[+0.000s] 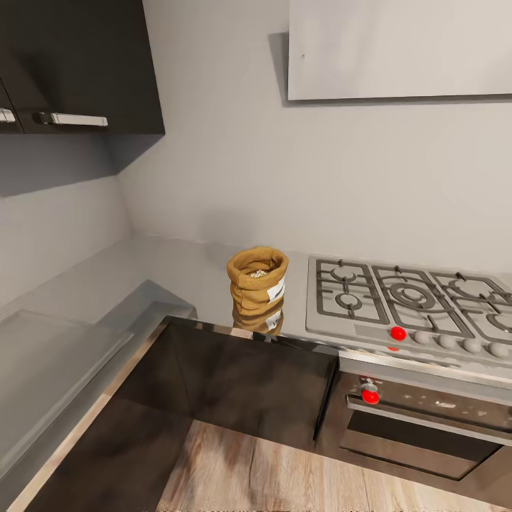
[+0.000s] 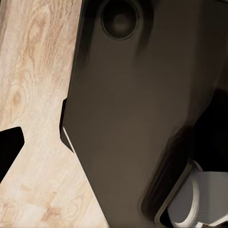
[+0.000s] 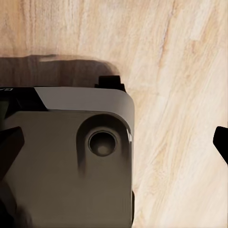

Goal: In the kitchen, take the popcorn bag from the countertop, put it into the microwave, and heat it until the popcorn is cooked so the cooked popcorn ends up inside the bag.

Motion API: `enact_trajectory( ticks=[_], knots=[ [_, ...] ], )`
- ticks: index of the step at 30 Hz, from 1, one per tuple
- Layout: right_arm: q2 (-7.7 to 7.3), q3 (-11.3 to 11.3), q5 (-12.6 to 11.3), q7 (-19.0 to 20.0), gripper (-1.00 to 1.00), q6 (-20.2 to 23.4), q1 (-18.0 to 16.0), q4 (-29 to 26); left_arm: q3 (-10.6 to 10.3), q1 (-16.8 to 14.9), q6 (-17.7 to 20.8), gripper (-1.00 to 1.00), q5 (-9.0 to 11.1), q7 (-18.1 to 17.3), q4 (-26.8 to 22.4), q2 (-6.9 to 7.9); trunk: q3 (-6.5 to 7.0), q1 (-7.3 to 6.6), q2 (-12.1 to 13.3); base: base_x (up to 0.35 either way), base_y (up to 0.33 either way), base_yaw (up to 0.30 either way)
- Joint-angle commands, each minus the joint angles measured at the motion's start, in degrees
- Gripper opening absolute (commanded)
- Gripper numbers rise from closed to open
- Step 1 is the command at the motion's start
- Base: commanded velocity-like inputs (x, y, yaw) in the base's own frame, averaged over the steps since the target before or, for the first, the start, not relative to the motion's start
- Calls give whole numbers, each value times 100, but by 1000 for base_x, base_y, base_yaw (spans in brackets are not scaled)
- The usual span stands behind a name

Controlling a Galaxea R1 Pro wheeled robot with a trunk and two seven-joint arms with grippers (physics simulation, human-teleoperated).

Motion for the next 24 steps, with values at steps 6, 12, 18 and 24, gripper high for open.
enact_trajectory(
  ticks=[6, 12, 18, 24],
  knots=[
    [-9, -43, 61, -24, 100, 4, -7, 12, 15, 2, -3, 100, 20, 6, -11, -2, -59, 0, -3, 0, 0, 0],
    [-10, -43, 61, -34, 100, -3, -7, 12, 15, 3, -3, 100, 20, 6, -12, -2, -114, 0, -3, 0, 0, 0],
    [-18, -43, 61, -35, 100, -11, -7, 12, 15, 5, -3, 100, 20, 6, -9, -3, -169, 0, -3, 0, 0, 0],
    [-20, -43, 61, -35, 100, -10, -7, 12, 15, 3, -3, 100, 20, 6, -9, -2, -225, 0, -3, 0, 0, 0]
  ],
)
